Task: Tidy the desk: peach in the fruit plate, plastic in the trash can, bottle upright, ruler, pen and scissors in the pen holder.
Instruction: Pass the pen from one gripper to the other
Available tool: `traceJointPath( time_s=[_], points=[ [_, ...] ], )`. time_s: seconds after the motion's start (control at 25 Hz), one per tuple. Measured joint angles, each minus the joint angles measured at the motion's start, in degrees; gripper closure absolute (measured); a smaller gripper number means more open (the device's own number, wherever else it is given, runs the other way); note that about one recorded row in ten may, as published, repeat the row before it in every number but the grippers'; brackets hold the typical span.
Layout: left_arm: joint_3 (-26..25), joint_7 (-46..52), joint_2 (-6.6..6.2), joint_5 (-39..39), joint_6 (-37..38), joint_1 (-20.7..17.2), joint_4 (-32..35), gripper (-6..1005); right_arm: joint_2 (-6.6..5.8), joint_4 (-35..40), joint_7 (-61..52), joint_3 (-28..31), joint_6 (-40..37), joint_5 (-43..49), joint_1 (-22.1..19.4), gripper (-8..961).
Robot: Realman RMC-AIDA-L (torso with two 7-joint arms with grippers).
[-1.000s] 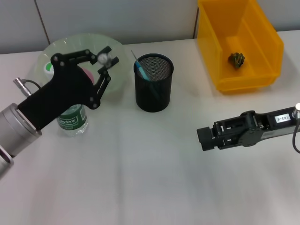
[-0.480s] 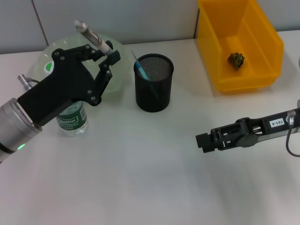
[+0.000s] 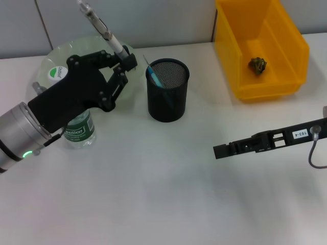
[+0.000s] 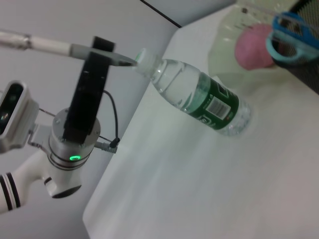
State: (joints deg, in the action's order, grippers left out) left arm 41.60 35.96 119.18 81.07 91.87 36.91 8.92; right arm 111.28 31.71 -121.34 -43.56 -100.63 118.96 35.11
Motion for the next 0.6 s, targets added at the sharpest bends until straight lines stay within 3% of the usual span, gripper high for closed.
traceJointPath(
  time_s=[0.4,0.48,0.52,0.6],
  points=[
    [3.8,4.69,0.0,0.0,-2.53,-0.17,0.99,833,2.01,1.49,9.3,-0.15,3.84,1.75,-0.32,368],
    [4.43,5.01,0.0,0.0,-2.64,-0.26,1.19,832,3.62,4.3,13.24,0.23,4.9,1.59,-1.67,368],
    [4.43,5.01,0.0,0.0,-2.64,-0.26,1.19,832,3.62,4.3,13.24,0.23,4.9,1.59,-1.67,369],
    [9.2,10.68,0.0,0.01,-3.84,-0.83,4.09,831,4.95,7.08,16.08,0.35,5.38,1.45,-2.82,369]
  ],
)
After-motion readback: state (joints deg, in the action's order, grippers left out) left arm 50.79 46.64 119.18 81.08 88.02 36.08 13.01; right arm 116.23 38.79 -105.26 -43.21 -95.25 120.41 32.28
